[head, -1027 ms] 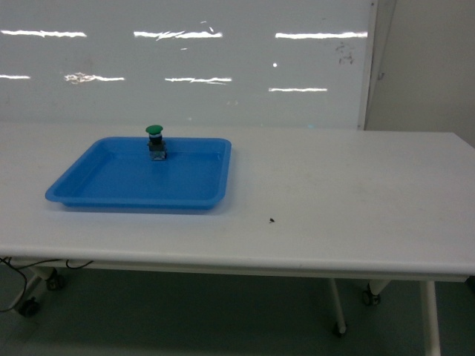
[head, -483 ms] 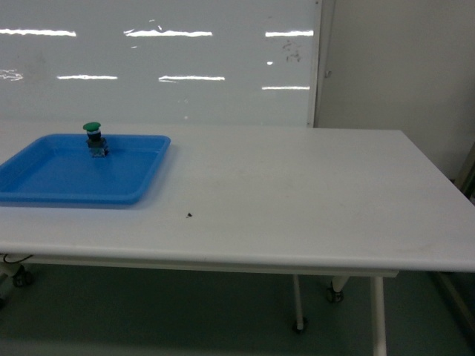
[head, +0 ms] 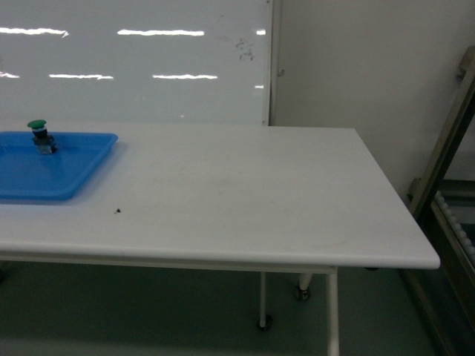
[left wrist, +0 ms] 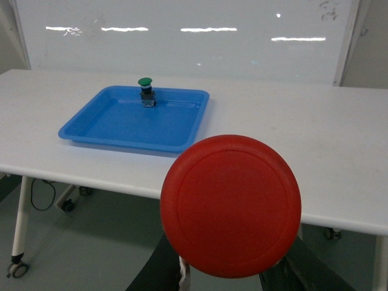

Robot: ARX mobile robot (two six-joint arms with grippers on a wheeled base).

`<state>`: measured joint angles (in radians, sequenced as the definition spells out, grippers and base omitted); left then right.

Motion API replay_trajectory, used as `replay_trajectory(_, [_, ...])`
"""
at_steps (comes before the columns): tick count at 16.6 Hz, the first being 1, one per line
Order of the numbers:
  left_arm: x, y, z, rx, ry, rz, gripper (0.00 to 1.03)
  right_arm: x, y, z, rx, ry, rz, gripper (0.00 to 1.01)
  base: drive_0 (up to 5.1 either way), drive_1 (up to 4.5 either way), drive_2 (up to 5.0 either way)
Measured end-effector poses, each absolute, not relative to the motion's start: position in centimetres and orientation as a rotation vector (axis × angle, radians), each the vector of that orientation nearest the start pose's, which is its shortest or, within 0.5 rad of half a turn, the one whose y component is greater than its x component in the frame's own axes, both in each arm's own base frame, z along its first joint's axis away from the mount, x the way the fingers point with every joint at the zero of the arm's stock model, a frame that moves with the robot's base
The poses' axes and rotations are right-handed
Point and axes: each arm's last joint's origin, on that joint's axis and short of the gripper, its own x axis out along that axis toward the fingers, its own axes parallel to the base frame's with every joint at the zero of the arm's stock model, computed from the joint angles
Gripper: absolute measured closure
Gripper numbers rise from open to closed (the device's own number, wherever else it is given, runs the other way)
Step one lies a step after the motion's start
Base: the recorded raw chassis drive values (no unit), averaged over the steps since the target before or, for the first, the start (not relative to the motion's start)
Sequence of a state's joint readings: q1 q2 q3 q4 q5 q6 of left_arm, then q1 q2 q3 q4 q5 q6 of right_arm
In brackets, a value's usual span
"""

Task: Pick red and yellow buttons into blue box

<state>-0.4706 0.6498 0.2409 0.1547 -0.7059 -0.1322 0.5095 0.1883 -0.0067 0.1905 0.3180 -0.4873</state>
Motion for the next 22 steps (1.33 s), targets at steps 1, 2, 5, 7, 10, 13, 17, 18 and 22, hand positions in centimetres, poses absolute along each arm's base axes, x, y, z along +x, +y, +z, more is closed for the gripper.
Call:
replay_trajectory(1, [13.81, -4.91, 19.84, 0.010, 0.195, 0.248, 0.83, 9.86, 4.47, 16.41, -0.487, -0.044, 0.188, 0.72, 5.0, -2.43, -2.4])
replay_trajectory(2, [13.82, -4.92, 19.83, 0.010, 0.196, 0.247, 0.83, 9.86, 4.47, 16.39, -0.488, -0.043, 0.189, 0.72, 5.1, -2.39, -2.4])
replay_trajectory(5, [13.81, -4.91, 19.86, 0.009, 0.193, 0.248, 0.83, 9.86, 4.47, 16.39, -0.488, -0.043, 0.189, 0.72, 5.0, -2.44, -2.4])
replay_trajectory(7, [13.81, -4.92, 19.85, 0.009, 0.194, 0.248, 0.83, 9.86, 4.47, 16.40, -0.487, -0.044, 0.188, 0.72, 4.9, -2.90, -2.0])
replay_trajectory(10, [13.82, -4.92, 19.81, 0.011, 0.197, 0.248, 0.83, 9.86, 4.47, 16.40, -0.487, -0.043, 0.189, 0.72, 4.8, -3.40, -1.6])
replay_trajectory(13, [13.84, -4.93, 19.80, 0.012, 0.198, 0.247, 0.83, 9.86, 4.47, 16.40, -0.487, -0.043, 0.188, 0.72, 4.9, -3.27, -1.5])
replay_trajectory(17, [13.80, -4.92, 19.82, 0.011, 0.197, 0.247, 0.83, 9.86, 4.47, 16.38, -0.489, -0.041, 0.189, 0.72, 4.9, -3.31, -1.5])
replay_trajectory(18, [13.80, -4.91, 19.87, 0.008, 0.193, 0.246, 0.83, 9.86, 4.47, 16.40, -0.487, -0.043, 0.188, 0.72, 4.9, -2.47, -2.5])
replay_trajectory(22, [13.80, -4.91, 19.85, 0.009, 0.195, 0.247, 0.83, 9.86, 4.47, 16.40, -0.488, -0.044, 0.188, 0.72, 4.9, -2.52, -2.5])
